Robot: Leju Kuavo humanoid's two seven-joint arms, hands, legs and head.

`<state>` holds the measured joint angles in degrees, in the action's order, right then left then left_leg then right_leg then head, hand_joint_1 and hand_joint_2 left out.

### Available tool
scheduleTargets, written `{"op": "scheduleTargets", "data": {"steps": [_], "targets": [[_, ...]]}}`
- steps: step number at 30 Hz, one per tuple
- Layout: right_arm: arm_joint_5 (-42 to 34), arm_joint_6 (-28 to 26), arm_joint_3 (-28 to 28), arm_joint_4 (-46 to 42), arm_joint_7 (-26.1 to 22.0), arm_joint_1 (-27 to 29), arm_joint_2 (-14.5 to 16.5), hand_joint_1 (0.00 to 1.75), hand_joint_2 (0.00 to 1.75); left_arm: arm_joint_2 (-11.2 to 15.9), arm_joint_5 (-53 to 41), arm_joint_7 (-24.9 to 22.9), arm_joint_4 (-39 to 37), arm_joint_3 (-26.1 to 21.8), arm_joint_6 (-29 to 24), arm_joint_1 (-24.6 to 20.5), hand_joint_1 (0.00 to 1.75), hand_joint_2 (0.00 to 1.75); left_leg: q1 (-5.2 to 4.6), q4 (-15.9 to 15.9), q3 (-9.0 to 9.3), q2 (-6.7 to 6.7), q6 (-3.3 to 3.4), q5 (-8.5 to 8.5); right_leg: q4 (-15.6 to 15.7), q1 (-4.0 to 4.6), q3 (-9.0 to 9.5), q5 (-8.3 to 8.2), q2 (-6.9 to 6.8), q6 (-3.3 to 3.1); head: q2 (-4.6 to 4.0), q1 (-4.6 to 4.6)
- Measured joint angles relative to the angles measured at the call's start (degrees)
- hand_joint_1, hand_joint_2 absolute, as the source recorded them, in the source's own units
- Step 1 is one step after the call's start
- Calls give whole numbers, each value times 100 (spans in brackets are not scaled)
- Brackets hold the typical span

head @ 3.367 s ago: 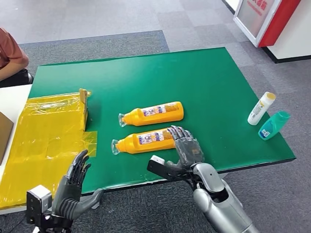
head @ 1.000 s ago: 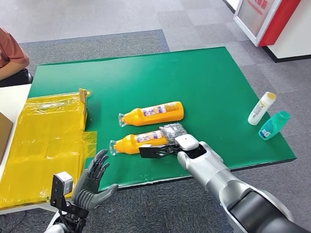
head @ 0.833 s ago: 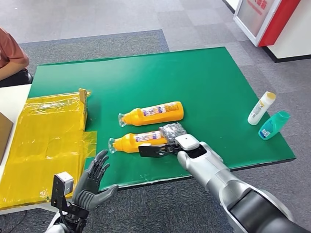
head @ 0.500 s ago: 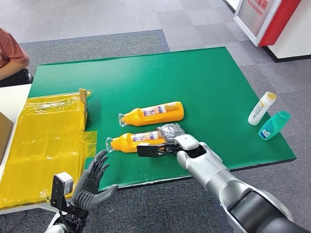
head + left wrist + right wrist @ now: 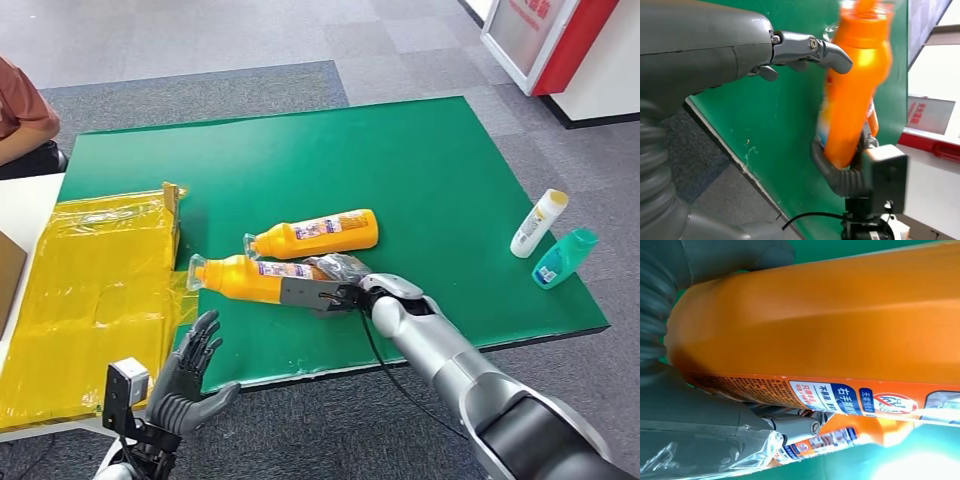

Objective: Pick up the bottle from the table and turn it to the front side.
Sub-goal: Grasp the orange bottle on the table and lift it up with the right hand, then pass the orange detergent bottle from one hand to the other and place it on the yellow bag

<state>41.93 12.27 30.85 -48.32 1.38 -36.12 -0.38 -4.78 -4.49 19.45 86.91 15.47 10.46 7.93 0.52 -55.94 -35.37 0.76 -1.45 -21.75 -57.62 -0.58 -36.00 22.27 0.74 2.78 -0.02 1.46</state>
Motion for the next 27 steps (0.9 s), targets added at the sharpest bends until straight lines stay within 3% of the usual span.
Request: {"op": "scheduleTargets", "data": {"steps": [6,10,21,24,27], "targets": [[-1677,19,-288,-624,-358,275,-319,175,175,67,43,147,-33,-1,-46,5,0,175,0,0,-2,1,2,-1,0,0,0,0,-1,1,0,0],[-2402,8,-482,-1102,-562,475,-584,175,175,108,83,194,-33,-2,-51,5,0,175,0,0,-2,1,3,-3,1,-1,0,0,-1,1,0,0],[-2784,-93,-731,-1721,-797,781,-813,175,175,126,206,278,-31,-2,-21,1,0,175,0,0,-2,1,1,-3,0,0,0,1,-1,1,0,0],[-3171,-447,-951,-2160,-1260,1131,-703,175,175,103,498,421,59,-16,30,-1,0,175,0,0,-2,7,1,-4,0,0,4,6,-3,4,0,1],[-3216,-598,-1120,-2648,-1337,1486,-551,175,175,67,526,401,208,-33,15,-28,0,175,0,0,-1,6,-1,-8,-1,0,3,9,-1,3,0,-1]]}}
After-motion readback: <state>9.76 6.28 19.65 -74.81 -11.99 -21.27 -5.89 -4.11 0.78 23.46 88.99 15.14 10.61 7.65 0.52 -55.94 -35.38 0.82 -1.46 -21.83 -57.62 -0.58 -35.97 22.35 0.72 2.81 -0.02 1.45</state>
